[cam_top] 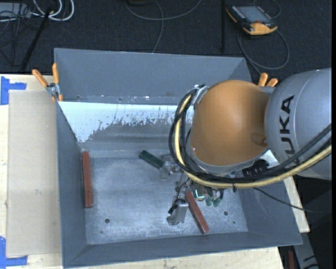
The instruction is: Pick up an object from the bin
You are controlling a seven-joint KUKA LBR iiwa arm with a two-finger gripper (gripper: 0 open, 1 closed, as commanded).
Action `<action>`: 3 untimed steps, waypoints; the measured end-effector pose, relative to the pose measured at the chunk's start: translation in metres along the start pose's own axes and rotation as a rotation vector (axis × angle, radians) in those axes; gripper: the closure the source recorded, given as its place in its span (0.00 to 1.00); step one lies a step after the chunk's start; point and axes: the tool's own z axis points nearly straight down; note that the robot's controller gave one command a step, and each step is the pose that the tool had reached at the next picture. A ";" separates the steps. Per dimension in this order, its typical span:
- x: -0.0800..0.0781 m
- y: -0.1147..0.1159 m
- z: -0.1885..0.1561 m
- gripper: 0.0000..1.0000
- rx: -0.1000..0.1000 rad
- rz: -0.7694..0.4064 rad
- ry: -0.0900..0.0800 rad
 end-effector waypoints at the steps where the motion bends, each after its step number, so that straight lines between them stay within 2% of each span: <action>1: -0.043 -0.054 0.119 0.00 0.000 0.118 -0.002; 2: -0.102 -0.125 0.155 0.00 -0.001 0.270 -0.011; 3: -0.133 -0.196 0.174 0.00 0.000 0.081 -0.013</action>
Offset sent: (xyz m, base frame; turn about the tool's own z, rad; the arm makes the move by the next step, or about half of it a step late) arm 0.0430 -0.0519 -0.1143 0.1130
